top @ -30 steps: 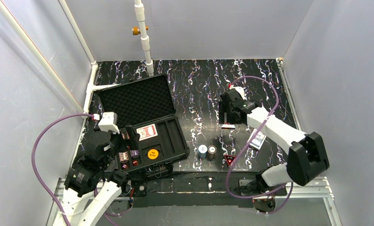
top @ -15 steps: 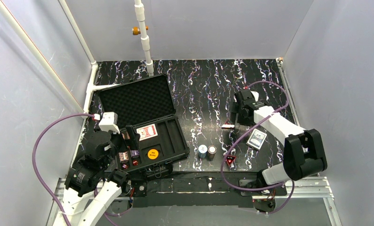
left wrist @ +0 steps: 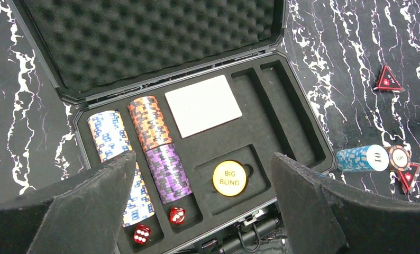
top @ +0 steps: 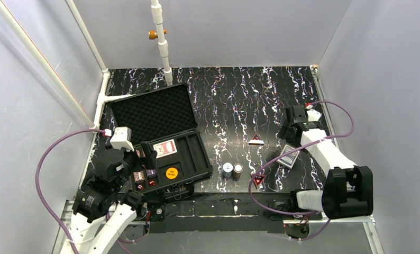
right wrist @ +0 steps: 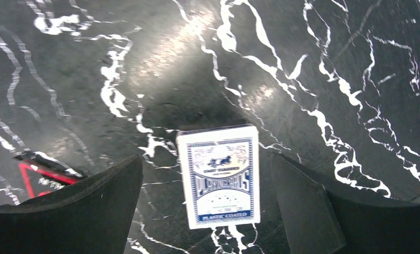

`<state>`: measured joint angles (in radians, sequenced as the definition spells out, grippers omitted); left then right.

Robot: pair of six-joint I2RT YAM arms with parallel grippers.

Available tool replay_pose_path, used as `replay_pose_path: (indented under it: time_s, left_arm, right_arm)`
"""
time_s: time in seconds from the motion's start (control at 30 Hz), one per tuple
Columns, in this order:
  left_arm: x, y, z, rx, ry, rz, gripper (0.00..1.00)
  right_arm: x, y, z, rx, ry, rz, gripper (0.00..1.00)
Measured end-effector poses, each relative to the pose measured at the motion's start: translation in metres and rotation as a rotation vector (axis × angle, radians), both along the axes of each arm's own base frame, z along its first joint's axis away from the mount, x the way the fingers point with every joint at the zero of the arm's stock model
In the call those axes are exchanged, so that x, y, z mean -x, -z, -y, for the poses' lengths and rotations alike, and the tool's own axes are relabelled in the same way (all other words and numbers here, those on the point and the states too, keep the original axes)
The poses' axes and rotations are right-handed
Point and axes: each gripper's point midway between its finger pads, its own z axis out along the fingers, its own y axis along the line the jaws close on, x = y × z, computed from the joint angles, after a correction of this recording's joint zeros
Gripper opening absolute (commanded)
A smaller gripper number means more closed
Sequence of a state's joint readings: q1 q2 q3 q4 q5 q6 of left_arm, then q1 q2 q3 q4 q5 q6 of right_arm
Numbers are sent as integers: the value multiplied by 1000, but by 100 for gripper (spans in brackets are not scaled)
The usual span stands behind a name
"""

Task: Pack up texas hold em set

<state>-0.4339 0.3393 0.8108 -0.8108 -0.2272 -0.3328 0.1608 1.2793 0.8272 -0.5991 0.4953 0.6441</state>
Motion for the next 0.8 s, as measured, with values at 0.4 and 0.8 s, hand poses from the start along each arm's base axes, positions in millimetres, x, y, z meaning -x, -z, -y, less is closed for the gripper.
replay_pose_path:
  time_s: [0.4, 0.8]
  left_arm:
    - [1, -2, 0, 6, 0, 13, 98]
    - [1, -2, -1, 7, 0, 17, 98]
  right_arm:
    - [31, 54, -1, -111, 23, -114, 98]
    - [29, 61, -2, -125, -1, -90, 77]
